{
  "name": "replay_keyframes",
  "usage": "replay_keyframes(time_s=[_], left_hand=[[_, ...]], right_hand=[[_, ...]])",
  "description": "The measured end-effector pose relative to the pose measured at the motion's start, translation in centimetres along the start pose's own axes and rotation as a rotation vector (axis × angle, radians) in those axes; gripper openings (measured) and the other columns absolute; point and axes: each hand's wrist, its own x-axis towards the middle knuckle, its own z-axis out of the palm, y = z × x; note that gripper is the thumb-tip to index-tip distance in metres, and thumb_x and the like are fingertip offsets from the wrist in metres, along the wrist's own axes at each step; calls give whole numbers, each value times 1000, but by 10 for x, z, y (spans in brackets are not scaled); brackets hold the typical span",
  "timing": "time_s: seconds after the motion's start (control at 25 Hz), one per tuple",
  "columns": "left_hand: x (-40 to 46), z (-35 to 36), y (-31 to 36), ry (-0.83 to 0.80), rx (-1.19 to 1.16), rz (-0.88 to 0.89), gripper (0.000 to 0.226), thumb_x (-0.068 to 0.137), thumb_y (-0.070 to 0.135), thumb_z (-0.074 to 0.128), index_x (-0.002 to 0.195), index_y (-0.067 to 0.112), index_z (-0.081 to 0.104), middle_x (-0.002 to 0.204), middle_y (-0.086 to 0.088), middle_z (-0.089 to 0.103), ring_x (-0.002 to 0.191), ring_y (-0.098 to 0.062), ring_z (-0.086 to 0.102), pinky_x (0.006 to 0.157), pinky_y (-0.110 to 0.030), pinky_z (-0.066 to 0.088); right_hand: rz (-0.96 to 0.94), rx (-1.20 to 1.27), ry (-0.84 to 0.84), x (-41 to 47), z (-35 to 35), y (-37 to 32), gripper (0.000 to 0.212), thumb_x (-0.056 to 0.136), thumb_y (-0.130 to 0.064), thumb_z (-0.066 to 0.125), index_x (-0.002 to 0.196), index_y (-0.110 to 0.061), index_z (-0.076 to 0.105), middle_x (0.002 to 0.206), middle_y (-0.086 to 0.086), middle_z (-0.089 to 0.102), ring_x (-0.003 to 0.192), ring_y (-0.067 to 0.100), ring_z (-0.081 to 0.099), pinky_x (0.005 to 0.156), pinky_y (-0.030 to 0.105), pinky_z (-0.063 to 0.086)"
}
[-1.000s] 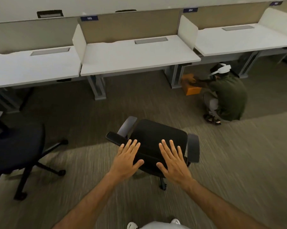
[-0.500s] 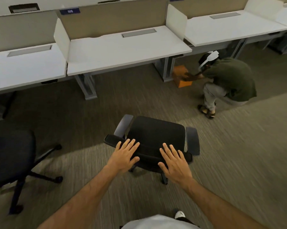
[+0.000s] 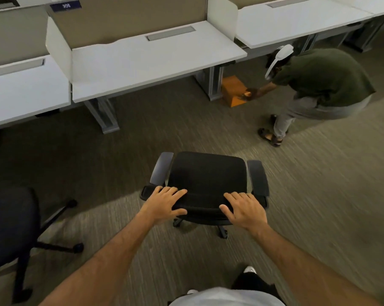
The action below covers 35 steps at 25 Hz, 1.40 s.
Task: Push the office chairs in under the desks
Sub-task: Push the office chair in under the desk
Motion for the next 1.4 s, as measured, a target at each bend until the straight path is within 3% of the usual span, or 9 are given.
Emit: replay_keyframes(time_s=[0.32,0.56,0.92,1.4], left_hand=[[45,-9,12,-14,-96,-24,89,85,89,30,159,38,23,144,9,52,128,-16,49,108,-39,36],[91,-18,31,74,-122,-130,92,82,91,29,158,38,26,143,9,53,124,-16,52,106,-39,38],[168,-46,48,157,-200,-291,96,78,99,23,155,42,29,139,11,54,120,-15,52,102,-39,38],[241,-88,-38,190,-197,-337,98,78,99,24,154,38,33,138,10,56,120,-15,53,104,-39,39]], right_hand=[[-89,-39,-88,44,-12,59,75,96,-72,9,135,-25,54,116,-1,65,105,25,62,93,43,45],[-254,-22,-208,112,-28,122,94,86,-88,8,142,-24,48,123,-1,61,111,24,59,95,45,44],[-395,-72,-191,214,-41,194,103,76,-98,9,139,-27,51,122,-3,63,110,22,60,95,44,44],[-404,-19,-105,342,-45,188,97,79,-98,16,130,-27,59,110,-7,67,101,20,63,91,43,46]])
